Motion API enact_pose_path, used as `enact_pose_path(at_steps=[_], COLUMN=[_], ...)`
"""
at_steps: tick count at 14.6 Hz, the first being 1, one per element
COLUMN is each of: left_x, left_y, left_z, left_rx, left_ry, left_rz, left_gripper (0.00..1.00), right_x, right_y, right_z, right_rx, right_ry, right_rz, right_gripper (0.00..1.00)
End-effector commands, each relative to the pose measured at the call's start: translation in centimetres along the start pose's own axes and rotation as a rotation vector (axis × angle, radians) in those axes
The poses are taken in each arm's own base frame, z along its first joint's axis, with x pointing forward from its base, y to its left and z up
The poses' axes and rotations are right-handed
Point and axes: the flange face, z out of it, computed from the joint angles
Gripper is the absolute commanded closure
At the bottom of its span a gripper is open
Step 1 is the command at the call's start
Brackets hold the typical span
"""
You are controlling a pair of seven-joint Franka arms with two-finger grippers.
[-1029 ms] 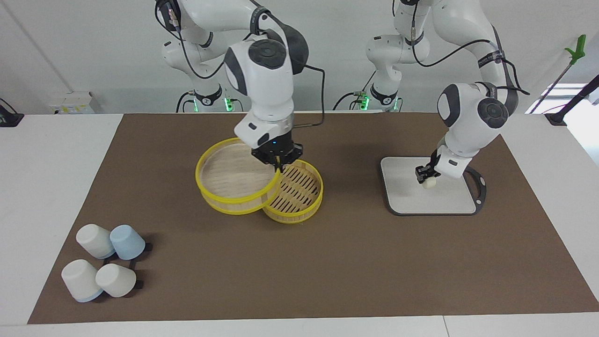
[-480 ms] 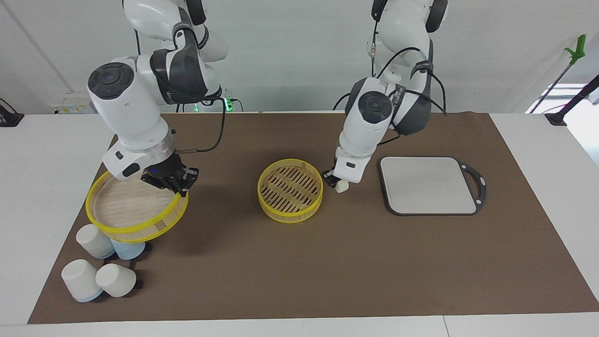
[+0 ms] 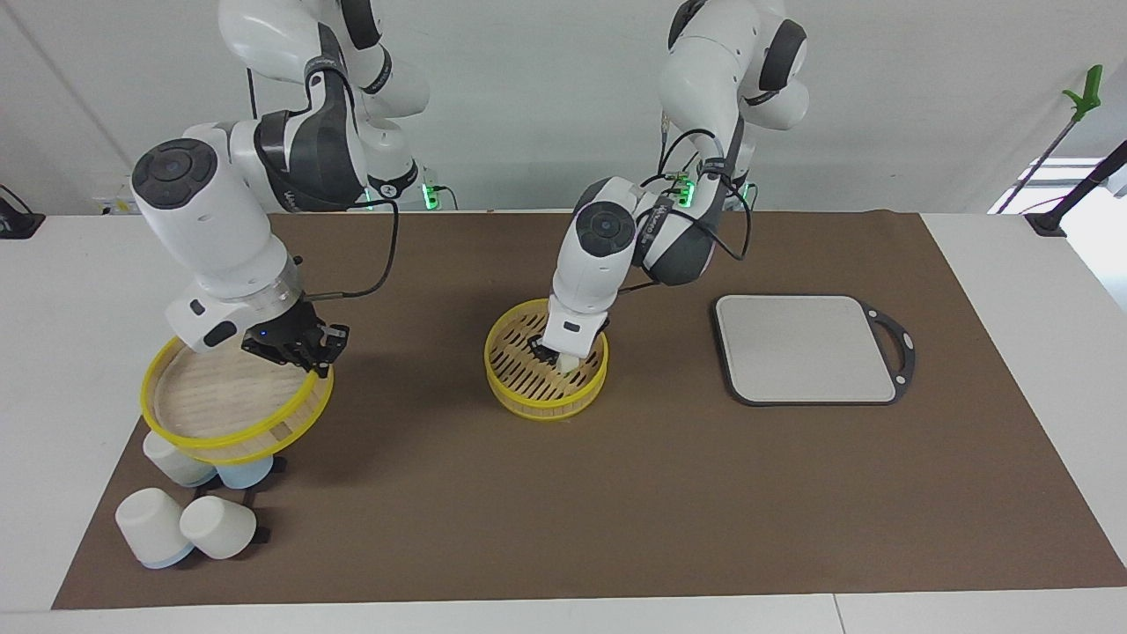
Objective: Place bun in steamer
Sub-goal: 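Carry the bun over the open steamer and lower it with the left gripper, then release the bun and withdraw the left gripper while the right gripper returns the lid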
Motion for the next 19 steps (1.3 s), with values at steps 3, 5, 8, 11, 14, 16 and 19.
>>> enact_pose_path(at_steps=[3,5,8,11,14,16,19], left_x=[-1.8,-2.3,-3.2,-3.1,-2.4,-0.5,4.4], left_y=[-1.2,-1.4,-1.3,-1.5,-1.8,-3.0,-7.7], left_z=[3.6,4.1,4.2,3.3,2.2,-1.1,-8.4], left_rx=[0.011,0.023,0.034,0.071,0.098,0.074,0.048], left_ry=[0.003,-0.002,-0.009,-0.028,-0.040,-0.002,0.058], left_rz=[-0.033,-0.032,-0.025,-0.035,-0.046,-0.075,-0.154], left_gripper=[0.58,0.57,0.47,0.00,0.00,0.00,0.00], right_x=[-1.0,-1.1,-1.1,-1.3,-1.1,-1.1,-1.3], right_y=[0.4,0.5,0.6,0.5,0.2,0.3,-1.5], right_z=[-0.7,-0.5,-0.5,-0.2,-0.5,-0.6,-0.5], right_rx=[0.001,0.001,0.001,0.000,0.004,0.017,0.020], right_ry=[0.014,0.008,0.005,0.002,0.014,0.014,0.008], right_rz=[-0.021,-0.020,-0.018,-0.018,-0.022,-0.019,-0.011], right_gripper=[1.00,1.00,1.00,1.00,1.00,1.00,1.00])
